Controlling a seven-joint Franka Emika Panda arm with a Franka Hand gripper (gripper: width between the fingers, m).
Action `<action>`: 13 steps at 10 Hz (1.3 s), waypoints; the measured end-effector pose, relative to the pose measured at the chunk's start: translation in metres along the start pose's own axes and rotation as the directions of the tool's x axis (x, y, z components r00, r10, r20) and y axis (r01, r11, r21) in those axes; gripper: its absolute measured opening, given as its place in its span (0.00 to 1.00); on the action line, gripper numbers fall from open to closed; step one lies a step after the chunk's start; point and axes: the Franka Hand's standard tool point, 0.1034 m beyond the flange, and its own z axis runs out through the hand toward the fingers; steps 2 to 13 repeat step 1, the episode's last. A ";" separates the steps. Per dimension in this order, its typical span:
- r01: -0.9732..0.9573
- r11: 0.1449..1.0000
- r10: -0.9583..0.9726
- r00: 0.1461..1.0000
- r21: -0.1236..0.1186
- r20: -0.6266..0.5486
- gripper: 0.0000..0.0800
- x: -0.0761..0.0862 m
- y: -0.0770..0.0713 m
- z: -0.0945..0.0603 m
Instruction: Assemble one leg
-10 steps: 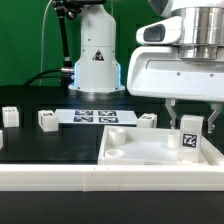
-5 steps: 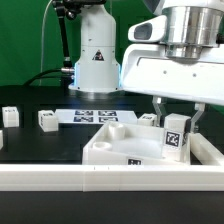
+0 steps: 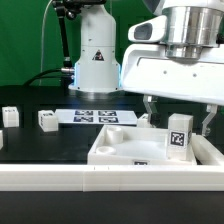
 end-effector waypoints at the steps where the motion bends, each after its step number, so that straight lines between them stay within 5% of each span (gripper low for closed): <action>1: 0.000 1.000 0.000 1.000 0.000 0.000 0.81 0.000 0.000 0.000; 13: 0.000 1.000 0.000 1.000 0.000 0.000 0.81 0.000 0.000 0.000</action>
Offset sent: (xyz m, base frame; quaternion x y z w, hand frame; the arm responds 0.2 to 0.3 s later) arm 0.0000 0.0000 0.0000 0.0000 0.0000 0.0000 1.0000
